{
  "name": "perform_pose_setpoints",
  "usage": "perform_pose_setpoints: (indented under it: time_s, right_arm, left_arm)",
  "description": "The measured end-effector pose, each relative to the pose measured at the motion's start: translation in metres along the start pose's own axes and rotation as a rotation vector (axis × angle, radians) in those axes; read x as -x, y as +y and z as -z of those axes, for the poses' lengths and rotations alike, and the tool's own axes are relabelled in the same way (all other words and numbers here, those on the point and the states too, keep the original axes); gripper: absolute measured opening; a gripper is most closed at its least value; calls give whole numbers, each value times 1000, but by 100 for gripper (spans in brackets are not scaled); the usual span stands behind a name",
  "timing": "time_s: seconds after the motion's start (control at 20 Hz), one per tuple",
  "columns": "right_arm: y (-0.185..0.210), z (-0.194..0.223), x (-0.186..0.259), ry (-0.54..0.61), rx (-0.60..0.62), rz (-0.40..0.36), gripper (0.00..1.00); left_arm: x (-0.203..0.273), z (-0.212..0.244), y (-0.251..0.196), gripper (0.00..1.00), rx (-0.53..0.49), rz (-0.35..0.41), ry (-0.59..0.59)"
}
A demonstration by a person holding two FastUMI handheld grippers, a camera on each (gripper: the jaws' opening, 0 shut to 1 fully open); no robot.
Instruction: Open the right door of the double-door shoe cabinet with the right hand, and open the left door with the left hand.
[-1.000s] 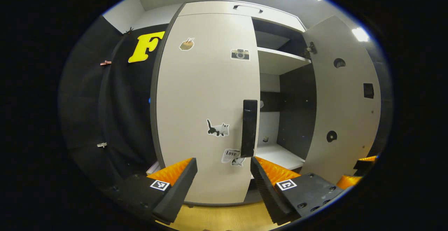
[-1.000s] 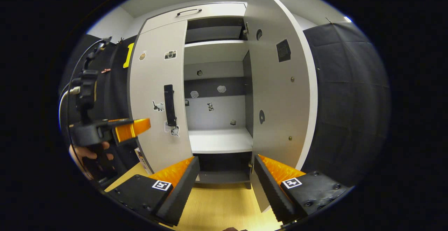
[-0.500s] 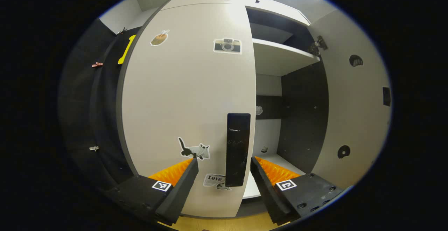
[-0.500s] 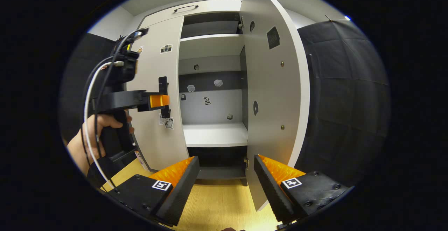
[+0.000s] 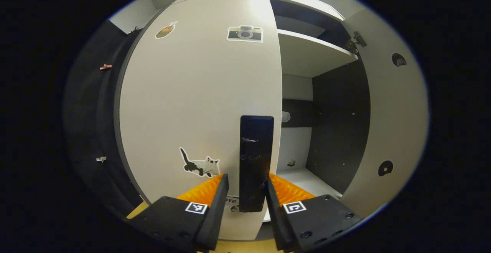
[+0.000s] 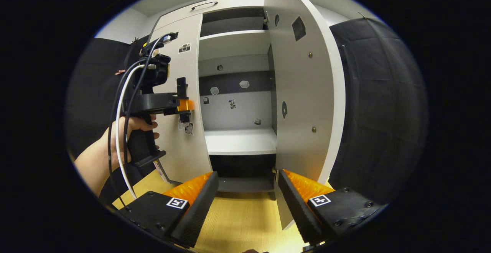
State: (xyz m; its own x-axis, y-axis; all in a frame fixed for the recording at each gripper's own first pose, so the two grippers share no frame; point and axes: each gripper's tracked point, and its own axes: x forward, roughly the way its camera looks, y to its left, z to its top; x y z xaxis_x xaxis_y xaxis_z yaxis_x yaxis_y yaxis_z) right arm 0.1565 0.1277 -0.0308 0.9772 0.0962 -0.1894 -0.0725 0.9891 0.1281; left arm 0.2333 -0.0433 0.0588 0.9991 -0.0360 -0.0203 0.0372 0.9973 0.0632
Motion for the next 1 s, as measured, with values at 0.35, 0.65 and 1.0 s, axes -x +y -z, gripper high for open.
perform_pose_setpoints:
  time_s: [0.35,0.65,1.0]
  right_arm:
    - [-7,4,-2,8,7,-17,99]
    - [-11,6,-3,22,-15,-26,98]
    - [2,5,0,17,3,-63,99]
  left_arm:
    - [-1,0,-3,31,5,-46,-22]
    - [-2,2,-1,10,-9,-60,-31]
    - [3,2,1,9,-1,-54,-20]
